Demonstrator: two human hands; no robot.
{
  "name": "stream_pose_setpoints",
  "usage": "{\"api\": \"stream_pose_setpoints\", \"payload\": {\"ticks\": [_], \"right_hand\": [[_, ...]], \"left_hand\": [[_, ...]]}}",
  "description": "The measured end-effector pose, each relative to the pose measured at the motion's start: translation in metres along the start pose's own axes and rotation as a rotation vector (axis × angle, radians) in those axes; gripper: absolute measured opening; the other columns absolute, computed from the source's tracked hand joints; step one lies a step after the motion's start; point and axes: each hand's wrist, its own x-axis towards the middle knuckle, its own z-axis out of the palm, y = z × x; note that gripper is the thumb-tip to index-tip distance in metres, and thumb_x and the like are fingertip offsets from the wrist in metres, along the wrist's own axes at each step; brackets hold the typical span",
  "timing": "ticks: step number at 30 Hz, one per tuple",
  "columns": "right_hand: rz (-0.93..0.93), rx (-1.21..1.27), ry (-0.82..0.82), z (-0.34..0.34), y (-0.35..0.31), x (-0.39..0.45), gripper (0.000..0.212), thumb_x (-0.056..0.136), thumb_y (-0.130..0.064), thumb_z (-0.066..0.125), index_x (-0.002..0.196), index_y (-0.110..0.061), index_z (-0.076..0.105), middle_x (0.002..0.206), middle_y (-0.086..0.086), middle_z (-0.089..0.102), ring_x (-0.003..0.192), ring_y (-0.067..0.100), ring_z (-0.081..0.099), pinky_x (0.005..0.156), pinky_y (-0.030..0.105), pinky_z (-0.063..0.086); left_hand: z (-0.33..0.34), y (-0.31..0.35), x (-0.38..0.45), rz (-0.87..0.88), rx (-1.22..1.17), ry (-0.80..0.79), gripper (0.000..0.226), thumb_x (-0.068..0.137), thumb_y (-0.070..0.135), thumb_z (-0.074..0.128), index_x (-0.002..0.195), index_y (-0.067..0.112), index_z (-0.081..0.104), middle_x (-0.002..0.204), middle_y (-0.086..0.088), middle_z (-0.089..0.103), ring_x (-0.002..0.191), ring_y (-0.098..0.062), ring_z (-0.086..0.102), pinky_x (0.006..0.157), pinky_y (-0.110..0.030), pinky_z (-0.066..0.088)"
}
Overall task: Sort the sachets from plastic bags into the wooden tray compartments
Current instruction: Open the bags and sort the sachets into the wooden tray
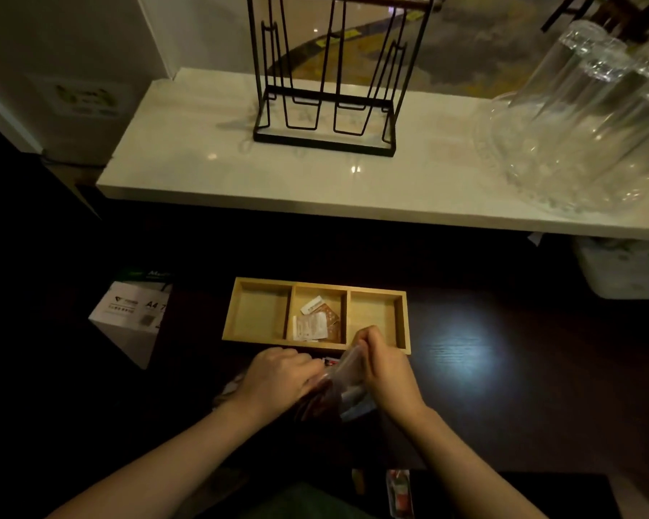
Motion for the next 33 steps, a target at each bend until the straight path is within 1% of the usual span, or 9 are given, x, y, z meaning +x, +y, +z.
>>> {"api": "stream_pose_setpoints", "payload": {"ticks": [3, 11, 14, 18, 20, 23, 26, 31, 33], "right_hand": [[0.084, -0.037, 0.09, -0.013, 0.023, -0.005, 0.008, 0.098, -0.027, 0.042, 0.091, -0.029, 0.046, 0.08, -0.011, 0.06, 0.071, 0.007, 0.06, 0.055, 0.017, 0.045], [0.336, 0.014, 0.254, -0.027, 0.062, -0.019, 0.016, 0.098, -0.021, 0.044, 0.084, -0.022, 0.052, 0.069, -0.008, 0.061, 0.063, 0.014, 0.06, 0.053, 0.025, 0.047], [0.434, -0.248, 0.217, -0.036, 0.062, -0.026, 0.01, 0.095, -0.019, 0.046, 0.097, -0.018, 0.056, 0.083, -0.002, 0.056, 0.081, 0.023, 0.061, 0.062, 0.034, 0.046], [-0.112, -0.509, 0.281, -0.04, 0.032, -0.031, 0.031, 0.079, -0.025, 0.057, 0.109, -0.018, 0.061, 0.104, -0.002, 0.062, 0.097, 0.019, 0.056, 0.08, 0.023, 0.042], [-0.371, -0.529, 0.108, -0.028, 0.006, -0.027, 0.041, 0.077, -0.035, 0.064, 0.117, -0.026, 0.057, 0.114, -0.009, 0.061, 0.107, 0.011, 0.053, 0.091, 0.022, 0.043], [-0.589, -0.626, -0.098, 0.0, -0.014, -0.016, 0.038, 0.078, -0.035, 0.068, 0.113, -0.028, 0.057, 0.107, -0.01, 0.064, 0.1, 0.008, 0.058, 0.086, 0.025, 0.049], [-0.521, -0.631, -0.153, 0.0, -0.007, -0.009, 0.029, 0.072, -0.028, 0.072, 0.1, -0.023, 0.066, 0.09, -0.003, 0.07, 0.082, 0.015, 0.066, 0.07, 0.029, 0.055], [-0.411, -0.509, -0.16, -0.008, -0.003, -0.025, 0.035, 0.076, -0.03, 0.071, 0.109, -0.023, 0.06, 0.103, -0.003, 0.065, 0.078, 0.013, 0.066, 0.059, 0.024, 0.053], [-0.459, -0.545, -0.087, -0.005, -0.007, -0.027, 0.024, 0.078, -0.038, 0.067, 0.098, -0.026, 0.061, 0.09, -0.008, 0.066, 0.07, 0.009, 0.064, 0.052, 0.021, 0.05]], "left_hand": [[0.005, 0.004, 0.003, -0.052, -0.047, -0.046, 0.021, 0.084, 0.039, 0.045, 0.088, 0.031, 0.065, 0.069, 0.011, 0.061, 0.058, -0.009, 0.059, 0.044, -0.022, 0.044], [0.014, 0.003, -0.001, -0.139, -0.045, -0.203, 0.016, 0.077, 0.038, 0.065, 0.093, 0.036, 0.066, 0.077, 0.009, 0.059, 0.067, -0.01, 0.058, 0.05, -0.019, 0.039], [0.011, 0.0, 0.0, -0.207, -0.161, -0.189, 0.036, 0.085, 0.044, 0.036, 0.101, 0.032, 0.066, 0.098, 0.007, 0.06, 0.091, -0.012, 0.056, 0.067, -0.025, 0.046], [0.004, 0.004, -0.006, -0.201, -0.242, -0.124, 0.017, 0.089, 0.03, 0.053, 0.097, 0.033, 0.068, 0.103, 0.013, 0.056, 0.102, -0.004, 0.048, 0.072, -0.008, 0.027], [0.002, 0.004, -0.008, -0.218, -0.281, -0.141, 0.012, 0.089, 0.029, 0.057, 0.093, 0.031, 0.068, 0.102, 0.015, 0.054, 0.102, -0.001, 0.045, 0.072, -0.007, 0.026], [0.0, 0.004, -0.009, -0.268, -0.337, -0.145, 0.011, 0.089, 0.032, 0.057, 0.089, 0.027, 0.067, 0.101, 0.017, 0.051, 0.103, 0.001, 0.043, 0.077, -0.007, 0.028], [-0.004, 0.004, -0.011, -0.296, -0.372, -0.149, 0.016, 0.088, 0.039, 0.057, 0.084, 0.026, 0.065, 0.099, 0.018, 0.049, 0.102, 0.004, 0.042, 0.078, -0.007, 0.029], [-0.007, 0.005, -0.012, -0.319, -0.334, -0.12, 0.018, 0.088, 0.041, 0.056, 0.08, 0.026, 0.06, 0.096, 0.017, 0.05, 0.099, 0.001, 0.044, 0.075, -0.01, 0.032], [-0.01, 0.008, -0.012, -0.315, -0.346, -0.109, 0.017, 0.09, 0.038, 0.054, 0.084, 0.024, 0.062, 0.098, 0.016, 0.051, 0.099, 0.003, 0.043, 0.073, -0.008, 0.032]]}}
